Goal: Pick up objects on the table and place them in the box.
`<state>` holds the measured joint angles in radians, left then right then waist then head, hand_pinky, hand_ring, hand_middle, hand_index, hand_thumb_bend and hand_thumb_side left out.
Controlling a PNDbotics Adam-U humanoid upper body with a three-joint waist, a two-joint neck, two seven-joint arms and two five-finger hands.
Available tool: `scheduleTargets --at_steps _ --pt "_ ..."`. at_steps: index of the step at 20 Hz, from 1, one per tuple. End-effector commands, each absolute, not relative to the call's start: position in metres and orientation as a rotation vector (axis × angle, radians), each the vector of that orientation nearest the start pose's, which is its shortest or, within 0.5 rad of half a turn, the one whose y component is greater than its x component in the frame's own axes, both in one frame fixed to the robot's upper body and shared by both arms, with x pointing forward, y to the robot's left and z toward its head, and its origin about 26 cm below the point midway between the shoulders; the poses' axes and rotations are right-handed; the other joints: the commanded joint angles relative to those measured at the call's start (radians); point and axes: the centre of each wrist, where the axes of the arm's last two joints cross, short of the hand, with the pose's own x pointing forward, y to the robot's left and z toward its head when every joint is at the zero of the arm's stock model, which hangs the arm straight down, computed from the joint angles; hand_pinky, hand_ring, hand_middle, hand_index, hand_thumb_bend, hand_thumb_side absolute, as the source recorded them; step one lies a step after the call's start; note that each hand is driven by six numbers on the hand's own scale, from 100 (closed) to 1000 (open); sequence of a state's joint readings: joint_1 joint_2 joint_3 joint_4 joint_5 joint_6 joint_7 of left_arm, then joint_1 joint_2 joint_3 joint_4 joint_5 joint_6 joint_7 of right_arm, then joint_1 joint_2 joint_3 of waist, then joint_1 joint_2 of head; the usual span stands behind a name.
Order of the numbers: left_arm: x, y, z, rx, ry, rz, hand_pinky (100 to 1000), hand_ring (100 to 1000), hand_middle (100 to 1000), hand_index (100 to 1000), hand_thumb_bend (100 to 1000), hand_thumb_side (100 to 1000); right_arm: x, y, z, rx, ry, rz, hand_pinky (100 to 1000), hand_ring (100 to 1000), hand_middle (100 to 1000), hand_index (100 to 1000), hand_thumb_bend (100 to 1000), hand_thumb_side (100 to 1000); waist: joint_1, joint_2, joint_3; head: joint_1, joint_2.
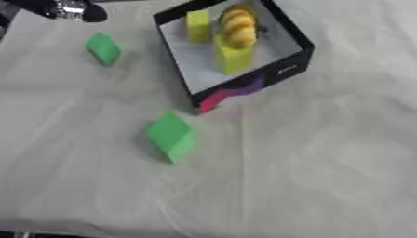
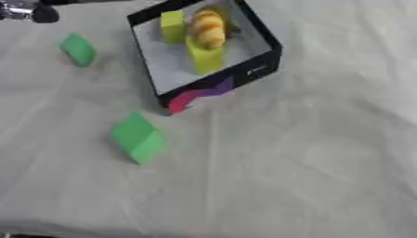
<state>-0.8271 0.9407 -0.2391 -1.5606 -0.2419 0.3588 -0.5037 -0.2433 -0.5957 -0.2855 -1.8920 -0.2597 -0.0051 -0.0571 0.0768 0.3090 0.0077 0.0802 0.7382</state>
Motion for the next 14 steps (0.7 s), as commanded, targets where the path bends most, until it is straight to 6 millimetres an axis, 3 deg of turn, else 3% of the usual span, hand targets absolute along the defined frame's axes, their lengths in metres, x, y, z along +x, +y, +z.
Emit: scheduleTargets --at_steps 1,7,14 --pt "0.377 0.330 0.345 0.855 -1.436 -1.121 846 788 751 802 700 510 0.287 -0.387 0.240 -0.450 -2.234 0.178 806 708 683 833 100 651 -0.017 -0.003 0.003 -0.003 0.006" --pt "0.391 0.337 0.336 0.904 -1.370 -1.082 848 792 754 805 722 488 0.286 -0.388 0.236 -0.456 -2.224 0.171 806 707 683 833 100 654 -0.028 0.003 0.017 -0.001 0.001" --pt "0.396 0.344 0.326 0.941 -1.330 -1.046 853 797 757 808 745 465 0.286 -0.390 0.232 -0.465 -2.214 0.159 806 707 683 833 100 656 -0.046 0.008 0.045 0.013 -0.027"
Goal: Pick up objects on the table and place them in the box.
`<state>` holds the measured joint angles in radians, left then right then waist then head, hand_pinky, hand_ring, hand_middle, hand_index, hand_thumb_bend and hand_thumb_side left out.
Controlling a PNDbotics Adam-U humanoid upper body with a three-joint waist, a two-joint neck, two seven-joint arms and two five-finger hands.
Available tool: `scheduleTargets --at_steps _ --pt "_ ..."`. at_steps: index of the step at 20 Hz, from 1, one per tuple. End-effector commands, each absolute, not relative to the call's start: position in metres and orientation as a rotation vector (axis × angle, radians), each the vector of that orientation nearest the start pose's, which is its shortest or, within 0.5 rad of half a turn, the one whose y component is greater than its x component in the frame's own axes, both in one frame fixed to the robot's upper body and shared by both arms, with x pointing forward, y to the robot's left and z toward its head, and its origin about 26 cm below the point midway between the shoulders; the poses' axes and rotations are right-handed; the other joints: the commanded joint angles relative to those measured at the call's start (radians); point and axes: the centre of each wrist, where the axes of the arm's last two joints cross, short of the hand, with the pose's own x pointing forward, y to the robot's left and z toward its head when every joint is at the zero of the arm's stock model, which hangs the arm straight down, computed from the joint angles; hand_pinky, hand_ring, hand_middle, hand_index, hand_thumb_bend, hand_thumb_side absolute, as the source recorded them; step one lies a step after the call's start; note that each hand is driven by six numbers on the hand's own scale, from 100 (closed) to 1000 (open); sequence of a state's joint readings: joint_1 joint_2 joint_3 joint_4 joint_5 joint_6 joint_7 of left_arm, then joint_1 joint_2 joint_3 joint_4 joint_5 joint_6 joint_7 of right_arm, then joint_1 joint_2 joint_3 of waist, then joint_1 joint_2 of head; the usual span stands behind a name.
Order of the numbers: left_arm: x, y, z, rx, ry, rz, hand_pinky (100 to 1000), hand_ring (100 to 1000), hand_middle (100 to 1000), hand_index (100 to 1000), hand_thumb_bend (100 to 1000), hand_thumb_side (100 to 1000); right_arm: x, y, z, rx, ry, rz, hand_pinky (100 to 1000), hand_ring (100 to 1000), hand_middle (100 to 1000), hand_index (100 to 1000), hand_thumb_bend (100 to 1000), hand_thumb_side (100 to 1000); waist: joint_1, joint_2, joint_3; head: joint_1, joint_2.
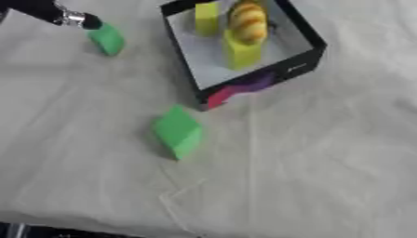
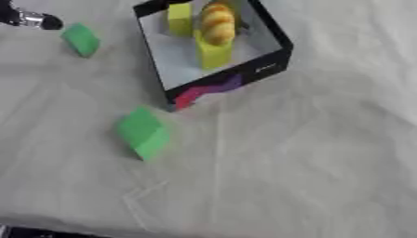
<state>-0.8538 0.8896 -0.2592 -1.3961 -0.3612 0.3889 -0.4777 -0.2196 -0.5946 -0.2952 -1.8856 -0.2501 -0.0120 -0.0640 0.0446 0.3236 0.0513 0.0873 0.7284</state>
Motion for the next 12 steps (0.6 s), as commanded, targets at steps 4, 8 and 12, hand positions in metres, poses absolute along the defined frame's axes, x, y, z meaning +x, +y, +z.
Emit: scheduleTargets --at_steps 4,8,12 --pt "0.401 0.344 0.321 0.932 -1.300 -1.041 857 801 754 803 770 475 0.285 -0.392 0.229 -0.471 -2.205 0.149 806 707 683 833 100 659 -0.014 -0.009 0.000 0.008 -0.029" --pt "0.407 0.339 0.319 0.918 -1.277 -1.069 859 802 753 800 786 481 0.285 -0.392 0.227 -0.474 -2.194 0.146 806 707 683 832 100 662 -0.009 -0.011 0.001 0.003 -0.032" --pt "0.417 0.333 0.317 0.912 -1.240 -1.102 861 809 758 798 821 498 0.285 -0.392 0.226 -0.472 -2.184 0.149 805 706 683 832 100 665 -0.005 -0.015 0.002 -0.001 -0.041"
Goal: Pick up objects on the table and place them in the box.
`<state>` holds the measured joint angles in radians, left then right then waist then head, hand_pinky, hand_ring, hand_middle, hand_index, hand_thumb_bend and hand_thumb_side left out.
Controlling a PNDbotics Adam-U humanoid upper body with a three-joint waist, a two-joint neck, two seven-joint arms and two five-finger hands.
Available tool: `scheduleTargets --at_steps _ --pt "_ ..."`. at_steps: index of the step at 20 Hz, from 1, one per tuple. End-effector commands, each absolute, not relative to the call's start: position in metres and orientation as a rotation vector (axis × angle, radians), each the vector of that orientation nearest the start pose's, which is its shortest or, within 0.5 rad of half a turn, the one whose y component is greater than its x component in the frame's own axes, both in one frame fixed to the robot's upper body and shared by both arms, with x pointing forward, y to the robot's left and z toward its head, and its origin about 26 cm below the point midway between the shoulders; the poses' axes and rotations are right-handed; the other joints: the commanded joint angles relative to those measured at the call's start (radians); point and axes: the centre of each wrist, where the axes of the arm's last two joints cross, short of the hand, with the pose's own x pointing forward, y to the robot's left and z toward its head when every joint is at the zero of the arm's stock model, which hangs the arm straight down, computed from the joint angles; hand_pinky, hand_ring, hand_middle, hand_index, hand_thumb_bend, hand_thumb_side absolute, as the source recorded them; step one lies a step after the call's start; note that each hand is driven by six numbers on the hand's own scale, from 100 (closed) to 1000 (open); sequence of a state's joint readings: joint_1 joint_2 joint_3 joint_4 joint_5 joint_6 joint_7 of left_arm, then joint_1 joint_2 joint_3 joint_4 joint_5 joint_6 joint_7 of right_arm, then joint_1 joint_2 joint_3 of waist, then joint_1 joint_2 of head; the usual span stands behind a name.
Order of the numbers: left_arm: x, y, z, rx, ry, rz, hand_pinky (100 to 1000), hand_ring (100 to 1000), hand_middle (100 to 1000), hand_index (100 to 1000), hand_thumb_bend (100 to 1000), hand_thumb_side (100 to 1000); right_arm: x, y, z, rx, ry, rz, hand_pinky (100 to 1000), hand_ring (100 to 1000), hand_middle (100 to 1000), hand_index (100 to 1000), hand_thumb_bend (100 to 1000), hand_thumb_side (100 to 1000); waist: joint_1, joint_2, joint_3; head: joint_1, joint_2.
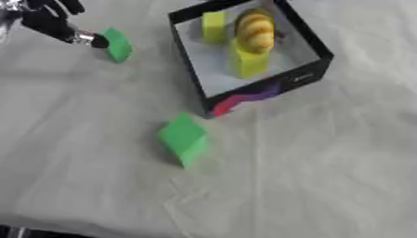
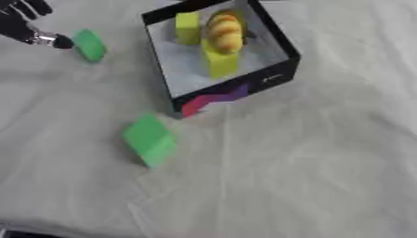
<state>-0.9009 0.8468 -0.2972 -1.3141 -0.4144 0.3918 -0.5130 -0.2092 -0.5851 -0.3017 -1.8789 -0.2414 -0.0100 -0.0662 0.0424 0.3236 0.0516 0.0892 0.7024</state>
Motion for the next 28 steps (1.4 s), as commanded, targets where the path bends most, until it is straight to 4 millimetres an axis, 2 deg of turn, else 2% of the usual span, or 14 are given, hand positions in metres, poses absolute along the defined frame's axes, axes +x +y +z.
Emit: scheduleTargets --at_steps 1,7,8,9,13,28 --pt "0.420 0.332 0.315 0.912 -1.222 -1.111 862 810 758 798 827 503 0.286 -0.392 0.226 -0.471 -2.182 0.149 805 706 683 832 100 665 -0.001 -0.016 0.002 -0.003 -0.015" --pt "0.442 0.330 0.307 0.931 -1.146 -1.110 857 802 743 782 845 528 0.286 -0.392 0.225 -0.467 -2.175 0.153 805 706 683 831 100 666 0.004 -0.020 -0.001 -0.007 -0.014" --pt "0.445 0.331 0.305 0.937 -1.139 -1.101 857 802 743 781 810 550 0.286 -0.392 0.225 -0.467 -2.173 0.154 805 706 683 831 100 661 0.005 -0.020 -0.001 -0.007 -0.014" --pt "0.448 0.331 0.304 0.945 -1.132 -1.092 858 803 743 782 851 531 0.286 -0.392 0.225 -0.467 -2.172 0.154 805 706 683 831 100 667 0.006 -0.019 -0.002 -0.008 -0.014" --pt "0.458 0.333 0.299 0.968 -1.110 -1.051 856 801 740 779 820 531 0.286 -0.392 0.225 -0.467 -2.170 0.155 805 706 683 831 100 668 0.009 -0.018 -0.004 -0.007 -0.017" --pt "0.471 0.341 0.290 0.930 -1.110 -0.905 870 816 769 814 756 536 0.287 -0.392 0.225 -0.484 -2.158 0.149 804 705 681 829 100 676 0.023 -0.002 -0.020 -0.009 -0.020"
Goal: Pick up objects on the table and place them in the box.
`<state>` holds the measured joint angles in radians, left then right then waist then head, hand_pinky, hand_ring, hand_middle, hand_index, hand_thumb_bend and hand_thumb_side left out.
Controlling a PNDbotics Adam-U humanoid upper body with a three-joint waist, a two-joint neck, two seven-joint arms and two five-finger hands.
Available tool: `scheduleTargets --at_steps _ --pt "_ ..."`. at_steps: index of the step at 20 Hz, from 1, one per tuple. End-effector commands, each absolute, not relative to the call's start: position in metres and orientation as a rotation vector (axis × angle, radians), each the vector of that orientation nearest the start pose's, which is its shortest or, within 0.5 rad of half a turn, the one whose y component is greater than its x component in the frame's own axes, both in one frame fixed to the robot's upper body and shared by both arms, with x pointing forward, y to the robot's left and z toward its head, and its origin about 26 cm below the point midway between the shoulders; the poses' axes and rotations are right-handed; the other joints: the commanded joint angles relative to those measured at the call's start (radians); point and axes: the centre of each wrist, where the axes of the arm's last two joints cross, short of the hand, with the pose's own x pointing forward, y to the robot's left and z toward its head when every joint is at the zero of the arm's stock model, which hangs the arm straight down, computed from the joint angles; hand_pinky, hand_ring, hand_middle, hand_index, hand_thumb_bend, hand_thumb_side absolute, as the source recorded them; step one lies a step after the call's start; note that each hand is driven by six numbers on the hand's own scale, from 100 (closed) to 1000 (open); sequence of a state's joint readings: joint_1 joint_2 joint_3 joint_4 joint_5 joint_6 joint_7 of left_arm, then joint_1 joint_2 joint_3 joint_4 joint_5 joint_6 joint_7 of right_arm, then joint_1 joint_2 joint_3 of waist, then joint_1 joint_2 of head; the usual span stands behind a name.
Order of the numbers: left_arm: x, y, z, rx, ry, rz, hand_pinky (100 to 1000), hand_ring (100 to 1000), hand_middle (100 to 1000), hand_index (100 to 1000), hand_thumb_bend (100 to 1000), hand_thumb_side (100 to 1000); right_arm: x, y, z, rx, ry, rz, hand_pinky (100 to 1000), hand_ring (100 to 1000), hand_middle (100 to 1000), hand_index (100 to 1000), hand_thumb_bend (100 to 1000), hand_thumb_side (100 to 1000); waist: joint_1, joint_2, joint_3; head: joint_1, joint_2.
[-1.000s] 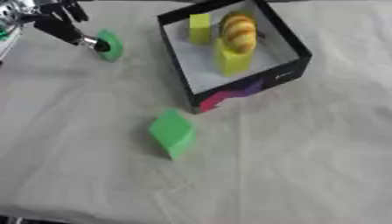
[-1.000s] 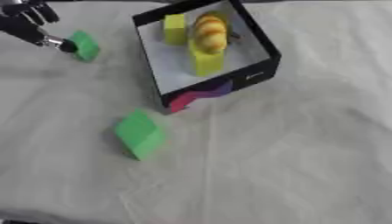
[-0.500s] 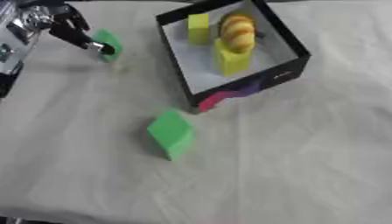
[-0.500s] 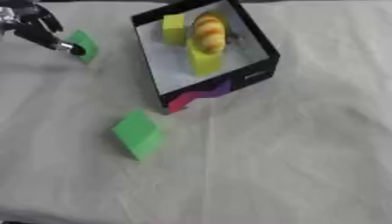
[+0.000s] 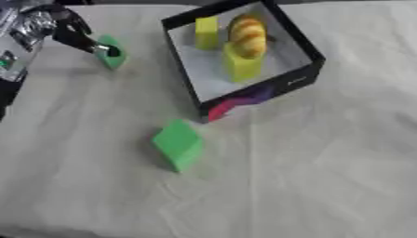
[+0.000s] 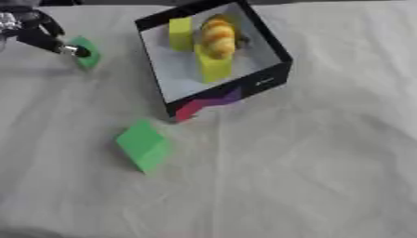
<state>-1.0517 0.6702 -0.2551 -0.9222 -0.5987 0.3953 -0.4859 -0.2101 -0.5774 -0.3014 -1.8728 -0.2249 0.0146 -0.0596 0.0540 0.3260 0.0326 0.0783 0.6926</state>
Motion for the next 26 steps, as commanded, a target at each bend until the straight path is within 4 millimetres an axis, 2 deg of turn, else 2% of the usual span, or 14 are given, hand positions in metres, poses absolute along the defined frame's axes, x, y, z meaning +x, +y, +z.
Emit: scheduleTargets --at_steps 1,8,10,13,20,26 --pt "0.472 0.342 0.289 0.932 -1.108 -0.896 870 816 768 813 754 535 0.287 -0.392 0.226 -0.483 -2.158 0.150 804 705 682 829 100 676 0.012 -0.003 -0.003 0.003 -0.011" --pt "0.476 0.348 0.281 0.957 -1.075 -0.863 864 811 756 799 721 488 0.287 -0.392 0.225 -0.486 -2.154 0.149 804 704 681 828 100 682 0.016 0.005 -0.012 0.016 -0.011" --pt "0.477 0.349 0.279 0.978 -1.065 -0.850 863 811 755 797 691 475 0.287 -0.392 0.224 -0.486 -2.151 0.149 804 705 682 828 100 683 0.017 0.006 -0.014 0.022 -0.011" --pt "0.479 0.350 0.275 0.998 -1.056 -0.837 853 803 743 776 592 478 0.288 -0.391 0.224 -0.484 -2.149 0.148 804 705 682 828 100 684 0.018 0.007 -0.015 0.033 -0.012" --pt "0.482 0.347 0.266 0.973 -1.048 -0.859 843 798 736 724 525 479 0.289 -0.392 0.224 -0.481 -2.148 0.148 804 705 680 829 100 686 0.016 0.009 -0.020 0.047 -0.014" --pt "0.484 0.346 0.264 0.988 -1.032 -0.880 841 797 733 702 468 436 0.289 -0.392 0.223 -0.480 -2.145 0.148 804 705 680 829 100 687 0.016 0.009 -0.022 0.051 -0.012"
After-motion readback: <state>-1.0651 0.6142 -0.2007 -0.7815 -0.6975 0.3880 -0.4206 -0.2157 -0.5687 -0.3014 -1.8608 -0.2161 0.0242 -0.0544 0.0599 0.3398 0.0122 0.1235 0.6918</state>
